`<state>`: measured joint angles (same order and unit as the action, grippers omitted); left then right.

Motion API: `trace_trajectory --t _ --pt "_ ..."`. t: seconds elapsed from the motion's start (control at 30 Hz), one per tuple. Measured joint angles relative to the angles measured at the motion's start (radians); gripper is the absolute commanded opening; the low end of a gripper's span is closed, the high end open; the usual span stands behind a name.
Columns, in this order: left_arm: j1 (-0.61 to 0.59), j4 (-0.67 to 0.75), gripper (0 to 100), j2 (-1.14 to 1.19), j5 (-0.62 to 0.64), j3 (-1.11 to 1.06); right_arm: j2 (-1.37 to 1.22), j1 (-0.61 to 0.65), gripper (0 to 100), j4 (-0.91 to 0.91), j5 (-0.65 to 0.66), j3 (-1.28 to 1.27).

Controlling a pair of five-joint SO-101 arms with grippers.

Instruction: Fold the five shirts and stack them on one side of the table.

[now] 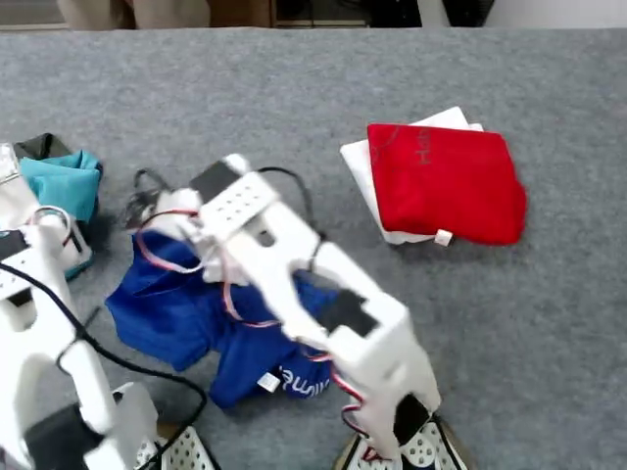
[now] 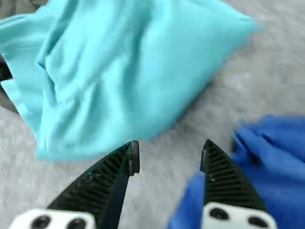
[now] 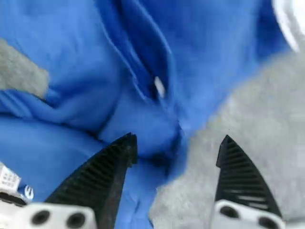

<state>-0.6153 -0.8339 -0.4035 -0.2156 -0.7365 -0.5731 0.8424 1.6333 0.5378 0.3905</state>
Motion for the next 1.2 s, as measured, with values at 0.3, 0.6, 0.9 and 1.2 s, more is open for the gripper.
trace_trajectory --t 0.3,0.6,0.9,1.2 --pt "-0.129 0.199 6 0.37 0.097 0.1 -0.345 0.04 0.0 0.121 0.002 0.396" --pt "-0.247 0.153 2 0.612 0.14 0.491 -0.367 -0.063 0.2 0.124 -0.081 0.46" --pt "-0.301 -0.017 2 0.614 0.14 0.882 -0.215 -0.259 0.2 0.124 -0.084 0.443" --pt "-0.241 -0.213 2 0.614 0.14 0.933 -0.021 -0.442 0.2 0.124 -0.084 0.368"
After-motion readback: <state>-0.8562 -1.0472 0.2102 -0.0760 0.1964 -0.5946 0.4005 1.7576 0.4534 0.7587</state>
